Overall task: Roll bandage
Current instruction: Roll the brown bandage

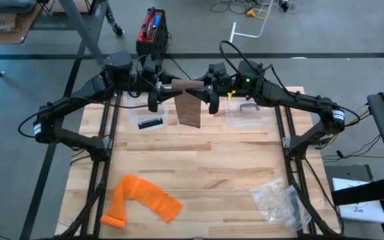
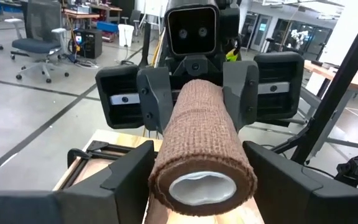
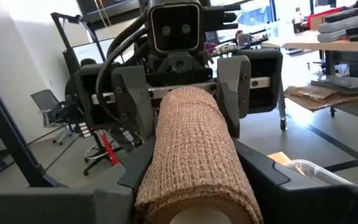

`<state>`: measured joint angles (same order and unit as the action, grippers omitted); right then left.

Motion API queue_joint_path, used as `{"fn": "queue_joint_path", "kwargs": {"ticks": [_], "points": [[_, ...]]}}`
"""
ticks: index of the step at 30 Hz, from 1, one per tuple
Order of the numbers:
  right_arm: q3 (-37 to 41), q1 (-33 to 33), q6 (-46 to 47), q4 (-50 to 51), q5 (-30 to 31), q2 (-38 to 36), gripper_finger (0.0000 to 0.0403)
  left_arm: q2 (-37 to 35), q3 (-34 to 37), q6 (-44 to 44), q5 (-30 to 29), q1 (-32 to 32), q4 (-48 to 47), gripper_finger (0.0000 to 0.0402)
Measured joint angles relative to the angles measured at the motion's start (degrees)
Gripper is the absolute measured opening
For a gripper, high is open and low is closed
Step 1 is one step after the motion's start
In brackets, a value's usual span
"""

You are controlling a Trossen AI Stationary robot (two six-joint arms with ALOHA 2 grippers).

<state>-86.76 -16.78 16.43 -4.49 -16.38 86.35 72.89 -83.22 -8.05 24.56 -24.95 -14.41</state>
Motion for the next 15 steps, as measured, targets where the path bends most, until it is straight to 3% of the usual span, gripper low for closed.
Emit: {"fn": "queue_joint_path", "kwargs": {"ticks": [15], "points": [[0.0,0.01,-0.02,0.0,-0.02,0.0,0.0159,-0.07,0.0,0.42,0.0,0.0,-0.07,0.0228]]}}
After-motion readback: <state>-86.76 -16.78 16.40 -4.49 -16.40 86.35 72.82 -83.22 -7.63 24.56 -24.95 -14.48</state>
